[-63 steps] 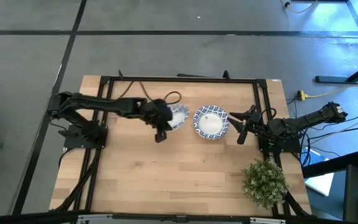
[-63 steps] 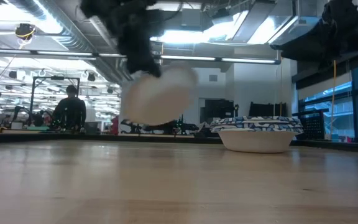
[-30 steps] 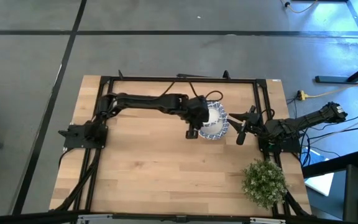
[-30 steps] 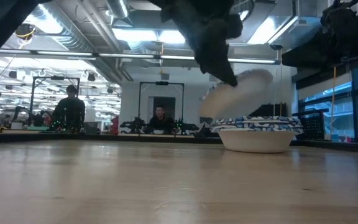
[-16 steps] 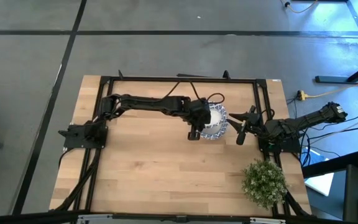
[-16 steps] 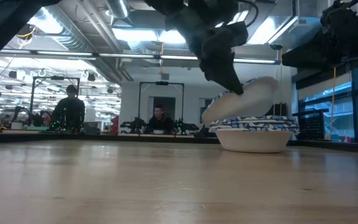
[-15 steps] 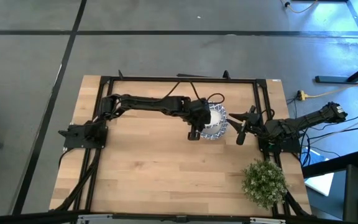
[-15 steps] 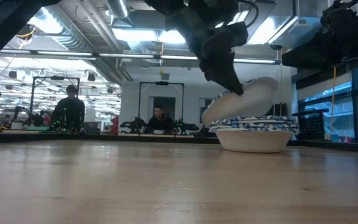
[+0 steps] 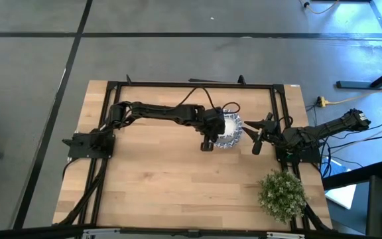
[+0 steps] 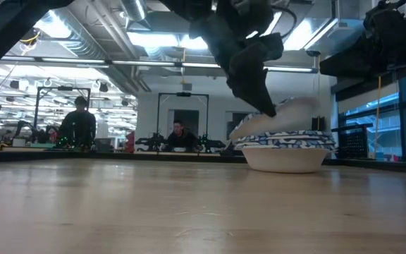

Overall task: Nest bowls inside each other
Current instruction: Stack the blue bowl on the blue bowls

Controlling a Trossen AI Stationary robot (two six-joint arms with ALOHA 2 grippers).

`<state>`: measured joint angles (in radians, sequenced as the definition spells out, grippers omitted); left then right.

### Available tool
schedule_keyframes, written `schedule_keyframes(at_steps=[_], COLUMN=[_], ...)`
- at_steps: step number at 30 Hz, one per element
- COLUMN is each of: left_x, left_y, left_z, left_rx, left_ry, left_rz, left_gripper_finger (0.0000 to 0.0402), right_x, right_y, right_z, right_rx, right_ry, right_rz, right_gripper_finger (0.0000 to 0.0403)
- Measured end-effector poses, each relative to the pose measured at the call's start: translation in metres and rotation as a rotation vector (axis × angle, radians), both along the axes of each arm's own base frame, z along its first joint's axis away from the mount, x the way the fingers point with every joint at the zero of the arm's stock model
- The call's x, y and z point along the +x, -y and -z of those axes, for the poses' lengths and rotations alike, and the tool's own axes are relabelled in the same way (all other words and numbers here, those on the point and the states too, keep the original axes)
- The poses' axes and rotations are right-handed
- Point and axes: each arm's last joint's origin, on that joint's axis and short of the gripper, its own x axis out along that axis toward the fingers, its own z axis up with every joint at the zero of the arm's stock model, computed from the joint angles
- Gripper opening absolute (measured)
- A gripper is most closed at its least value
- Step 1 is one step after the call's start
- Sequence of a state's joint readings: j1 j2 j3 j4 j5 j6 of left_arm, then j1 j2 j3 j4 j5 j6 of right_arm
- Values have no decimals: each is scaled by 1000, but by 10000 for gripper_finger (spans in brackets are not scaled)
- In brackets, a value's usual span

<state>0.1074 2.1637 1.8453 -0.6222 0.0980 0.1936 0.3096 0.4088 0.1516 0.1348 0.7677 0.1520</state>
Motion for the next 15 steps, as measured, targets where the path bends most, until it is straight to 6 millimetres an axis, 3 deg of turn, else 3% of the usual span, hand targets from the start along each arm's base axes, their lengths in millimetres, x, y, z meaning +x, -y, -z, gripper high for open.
schedule_keyframes(at_steps=[8, 15], left_x=[2, 2], left_y=[0, 0], left_z=[5, 4], left_rx=[0, 0], left_ry=[-7, -3], left_rz=[-2, -3], left_gripper_finger=[2, 43], right_x=[0, 0], right_y=[0, 0], right_z=[0, 0], right_rx=[0, 0], right_ry=[0, 0], right_rz=[0, 0], right_gripper_finger=[136, 136])
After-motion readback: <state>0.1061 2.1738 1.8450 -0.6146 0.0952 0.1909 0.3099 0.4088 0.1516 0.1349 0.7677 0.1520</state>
